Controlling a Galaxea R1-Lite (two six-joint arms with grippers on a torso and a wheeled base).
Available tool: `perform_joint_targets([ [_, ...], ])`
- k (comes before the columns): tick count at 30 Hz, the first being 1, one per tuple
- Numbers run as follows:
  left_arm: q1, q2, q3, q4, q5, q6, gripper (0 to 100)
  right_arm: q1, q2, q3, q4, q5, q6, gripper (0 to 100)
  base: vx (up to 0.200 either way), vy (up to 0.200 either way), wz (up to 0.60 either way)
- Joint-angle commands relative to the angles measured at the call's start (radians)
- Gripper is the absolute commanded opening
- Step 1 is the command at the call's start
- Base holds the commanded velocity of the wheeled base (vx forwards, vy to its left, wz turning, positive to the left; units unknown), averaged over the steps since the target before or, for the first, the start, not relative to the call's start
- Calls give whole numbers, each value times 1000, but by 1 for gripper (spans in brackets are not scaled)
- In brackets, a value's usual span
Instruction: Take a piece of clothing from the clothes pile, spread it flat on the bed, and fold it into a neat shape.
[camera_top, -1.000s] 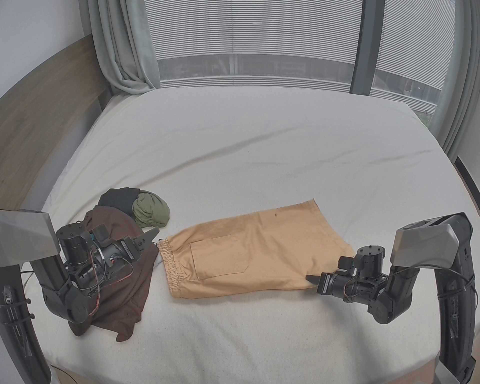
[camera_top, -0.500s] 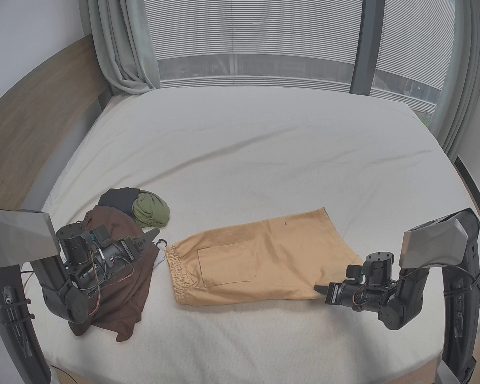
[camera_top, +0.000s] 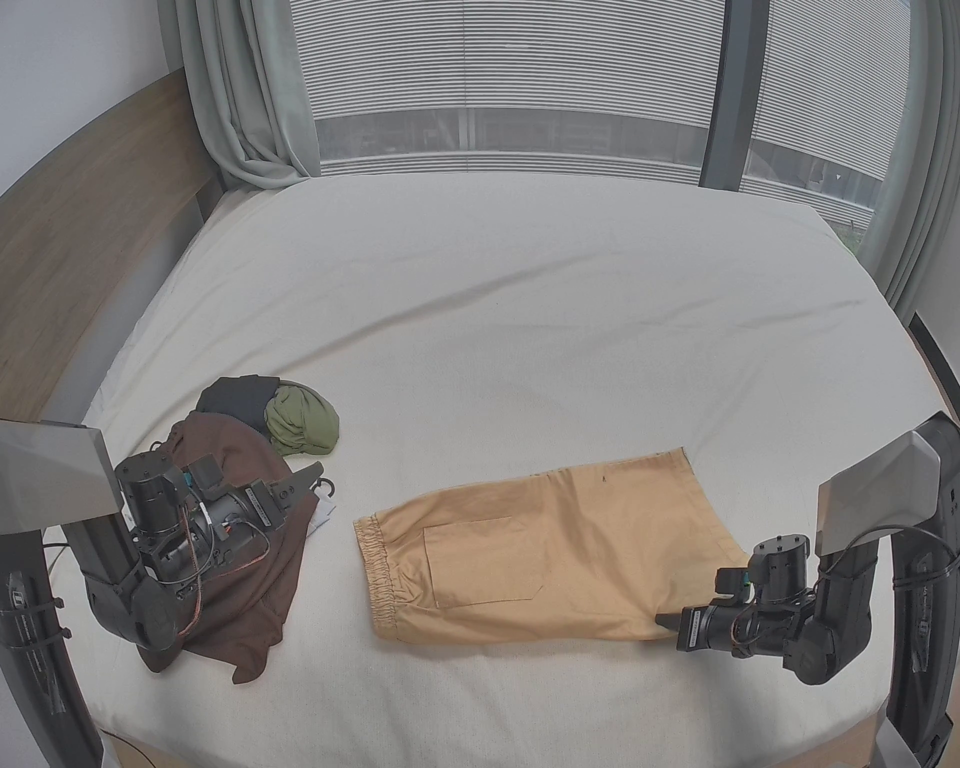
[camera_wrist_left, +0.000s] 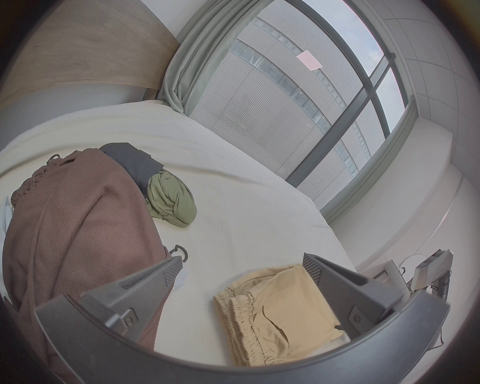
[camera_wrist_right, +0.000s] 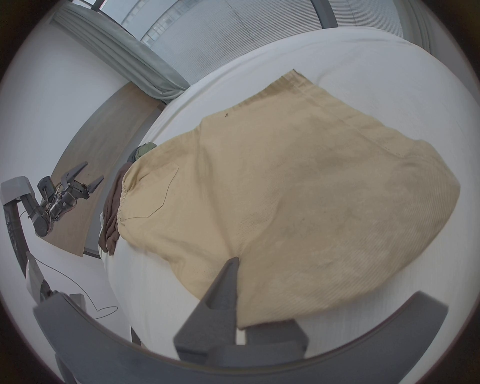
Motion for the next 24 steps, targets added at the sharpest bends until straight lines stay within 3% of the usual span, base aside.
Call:
perform_joint_targets([
  [1, 0, 3, 4, -1, -4, -1, 100, 0, 3, 51, -3, -2, -1, 0, 0, 0, 0],
  [11, -8, 5, 19, -1, -53, 2, 100, 2, 13, 76, -29, -22, -19, 0, 0, 0, 0],
  [12, -8, 5, 19, -1, -53, 2, 100, 2, 13, 76, -29, -22, -19, 100, 0, 0, 0],
  [18, -16, 0, 18, -2, -69, 6, 100, 14, 23, 134, -133, -45, -14, 100, 0, 0, 0],
  [22, -20, -5, 28, -2, -124, 9, 100, 35, -8, 229, -135, -29, -17, 100, 0, 0, 0],
  [24, -20, -5, 36, -2, -161, 9, 100, 57, -37, 289, -133, 12, -16, 100, 0, 0, 0],
])
